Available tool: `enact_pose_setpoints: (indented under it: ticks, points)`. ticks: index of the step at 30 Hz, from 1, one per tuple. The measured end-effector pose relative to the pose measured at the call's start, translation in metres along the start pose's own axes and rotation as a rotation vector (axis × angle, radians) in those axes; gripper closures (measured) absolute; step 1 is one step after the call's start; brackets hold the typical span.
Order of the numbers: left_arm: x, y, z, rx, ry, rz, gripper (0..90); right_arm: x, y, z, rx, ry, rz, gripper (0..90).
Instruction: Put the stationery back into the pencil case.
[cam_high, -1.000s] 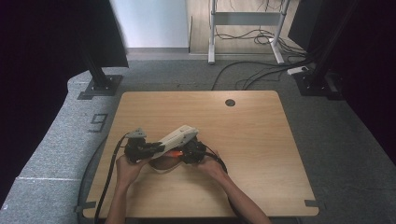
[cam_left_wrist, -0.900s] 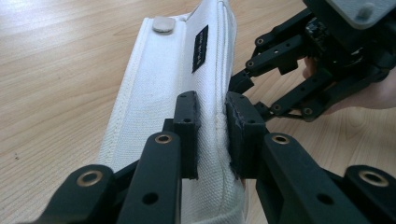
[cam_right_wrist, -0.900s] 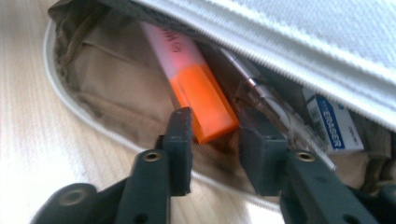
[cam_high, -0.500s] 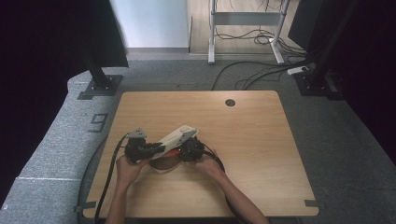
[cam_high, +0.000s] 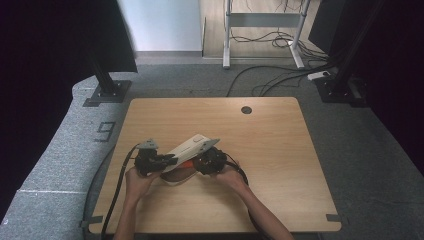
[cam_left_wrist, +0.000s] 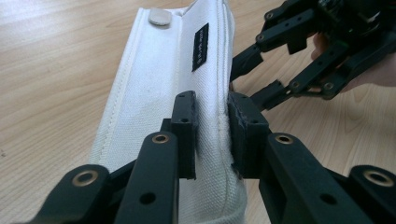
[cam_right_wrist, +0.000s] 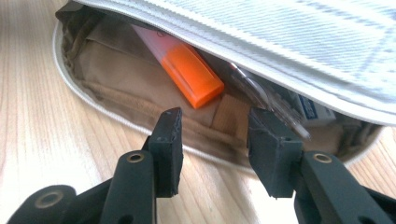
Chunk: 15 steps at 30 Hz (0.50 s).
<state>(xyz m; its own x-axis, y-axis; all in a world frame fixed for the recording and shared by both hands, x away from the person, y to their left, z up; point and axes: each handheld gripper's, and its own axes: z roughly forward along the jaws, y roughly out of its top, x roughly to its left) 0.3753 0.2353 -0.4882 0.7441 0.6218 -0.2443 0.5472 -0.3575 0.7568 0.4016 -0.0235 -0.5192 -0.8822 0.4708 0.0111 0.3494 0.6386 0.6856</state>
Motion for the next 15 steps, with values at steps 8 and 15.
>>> enact_pose_setpoints:
  ticks: [8, 15]
  points:
    - [-0.003, -0.003, 0.005, 0.017, 0.000, 0.012, 71.3, -0.003, -0.006, -0.011, -0.004, 0.006, 0.006, 51.9]
    - [-0.007, -0.006, 0.010, 0.036, 0.002, 0.024, 68.3, -0.005, -0.011, -0.020, -0.005, 0.006, 0.009, 49.8]
